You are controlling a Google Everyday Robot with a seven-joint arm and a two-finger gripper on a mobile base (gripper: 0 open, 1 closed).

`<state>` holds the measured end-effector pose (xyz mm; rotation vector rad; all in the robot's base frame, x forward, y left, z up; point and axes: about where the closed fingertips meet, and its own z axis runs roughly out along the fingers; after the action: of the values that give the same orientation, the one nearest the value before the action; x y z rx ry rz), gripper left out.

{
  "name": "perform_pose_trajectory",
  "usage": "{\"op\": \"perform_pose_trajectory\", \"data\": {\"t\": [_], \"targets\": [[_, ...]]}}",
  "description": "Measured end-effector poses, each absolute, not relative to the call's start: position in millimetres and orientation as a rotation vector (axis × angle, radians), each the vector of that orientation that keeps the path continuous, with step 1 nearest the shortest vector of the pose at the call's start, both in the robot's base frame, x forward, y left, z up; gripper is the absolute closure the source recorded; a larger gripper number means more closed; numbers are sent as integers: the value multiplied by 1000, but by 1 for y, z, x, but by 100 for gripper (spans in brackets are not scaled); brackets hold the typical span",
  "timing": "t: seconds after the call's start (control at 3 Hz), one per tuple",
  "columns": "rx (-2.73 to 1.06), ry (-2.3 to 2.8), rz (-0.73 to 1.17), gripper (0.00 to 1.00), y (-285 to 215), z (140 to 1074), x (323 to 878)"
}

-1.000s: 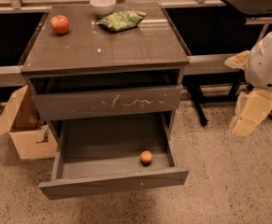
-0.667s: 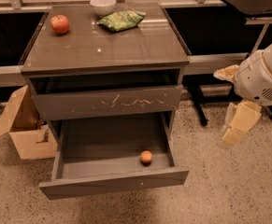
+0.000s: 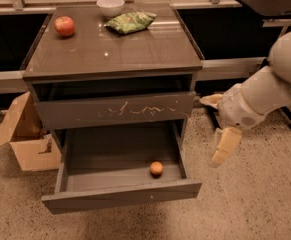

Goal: Pick orange from middle drawer and place on counter

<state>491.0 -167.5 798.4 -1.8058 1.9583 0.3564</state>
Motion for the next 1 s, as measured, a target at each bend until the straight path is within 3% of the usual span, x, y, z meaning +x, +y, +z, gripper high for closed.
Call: {"op": "perform_pose_trajectory", "data": {"t": [1.0], "targets": [[-1833, 1799, 552, 0, -109, 661, 533]]}}
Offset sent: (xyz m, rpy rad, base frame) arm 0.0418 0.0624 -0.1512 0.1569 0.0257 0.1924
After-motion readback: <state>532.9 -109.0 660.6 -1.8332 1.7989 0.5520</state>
